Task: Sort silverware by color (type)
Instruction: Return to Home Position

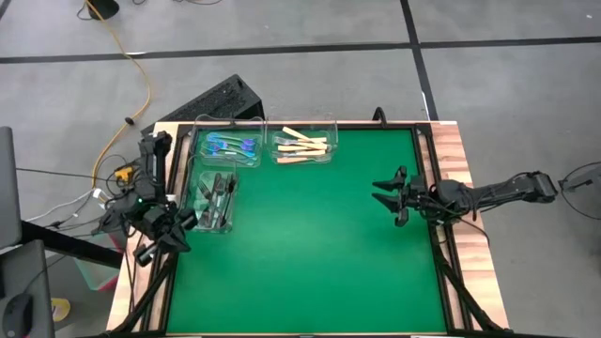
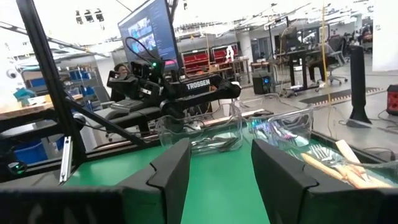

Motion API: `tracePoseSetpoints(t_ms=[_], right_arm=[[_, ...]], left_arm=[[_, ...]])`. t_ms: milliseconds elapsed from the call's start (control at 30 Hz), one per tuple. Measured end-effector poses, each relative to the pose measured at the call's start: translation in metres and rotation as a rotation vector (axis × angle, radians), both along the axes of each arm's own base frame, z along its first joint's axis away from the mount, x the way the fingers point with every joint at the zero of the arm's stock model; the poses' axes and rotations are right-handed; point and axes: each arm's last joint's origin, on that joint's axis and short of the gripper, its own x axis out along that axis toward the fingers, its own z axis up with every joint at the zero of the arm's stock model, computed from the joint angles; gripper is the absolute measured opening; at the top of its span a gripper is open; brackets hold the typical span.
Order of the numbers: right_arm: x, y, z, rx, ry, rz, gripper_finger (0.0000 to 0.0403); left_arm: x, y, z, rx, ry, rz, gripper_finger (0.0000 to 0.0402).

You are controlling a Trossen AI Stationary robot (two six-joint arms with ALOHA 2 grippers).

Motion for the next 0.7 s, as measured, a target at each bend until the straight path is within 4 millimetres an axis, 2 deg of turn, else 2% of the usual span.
tracePoseSetpoints(t_ms=[367,700], right_arm=[[0.000,0.000,0.001,-0.057,0.003,-0.009,0.0191],[0.000,0.000,-0.001,-0.078,0.027,-0.012,0.0191]], left_arm=[[0.016,0.006,-0.002,0.142,-0.077,0.129,0.0000],[0.034,0.017,-0.006,0.193,-0.102,0.200,0.0000]])
